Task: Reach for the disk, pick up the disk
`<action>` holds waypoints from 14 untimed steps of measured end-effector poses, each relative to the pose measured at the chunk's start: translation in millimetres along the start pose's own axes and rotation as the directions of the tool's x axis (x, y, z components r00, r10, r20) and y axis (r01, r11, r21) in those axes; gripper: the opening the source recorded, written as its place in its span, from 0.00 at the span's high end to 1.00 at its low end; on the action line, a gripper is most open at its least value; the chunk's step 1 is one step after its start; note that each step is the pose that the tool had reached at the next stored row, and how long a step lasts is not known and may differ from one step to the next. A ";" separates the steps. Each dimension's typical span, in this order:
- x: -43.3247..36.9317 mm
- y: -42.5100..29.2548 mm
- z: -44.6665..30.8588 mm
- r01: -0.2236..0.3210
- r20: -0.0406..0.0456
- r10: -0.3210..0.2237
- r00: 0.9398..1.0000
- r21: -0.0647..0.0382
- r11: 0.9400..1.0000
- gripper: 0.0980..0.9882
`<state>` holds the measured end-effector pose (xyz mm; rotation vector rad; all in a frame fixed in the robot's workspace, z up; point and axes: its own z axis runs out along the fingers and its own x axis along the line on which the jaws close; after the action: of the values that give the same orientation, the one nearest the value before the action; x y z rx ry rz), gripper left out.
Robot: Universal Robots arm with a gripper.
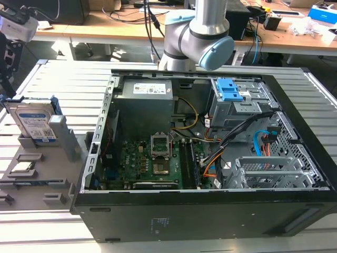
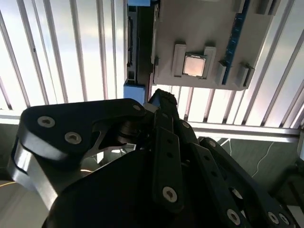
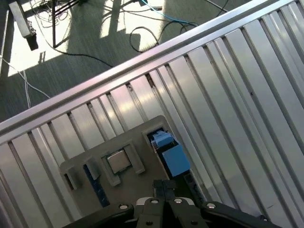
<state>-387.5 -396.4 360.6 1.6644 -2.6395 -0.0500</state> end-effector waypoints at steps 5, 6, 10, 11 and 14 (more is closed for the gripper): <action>0.0 0.0 0.0 0.054 -0.002 -0.054 0.999 0.000 0.999 0.99; 0.0 0.0 0.0 0.073 -0.003 -0.073 0.997 0.000 0.997 0.99; 0.0 0.0 0.0 0.123 -0.005 -0.123 0.992 0.000 0.992 0.99; 0.0 0.0 0.0 0.131 -0.005 -0.131 0.991 0.000 0.991 0.99; 0.0 0.0 0.0 0.167 -0.006 -0.167 0.986 0.000 0.986 0.99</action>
<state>-387.5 -396.4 360.6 1.8786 -2.4883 -0.0470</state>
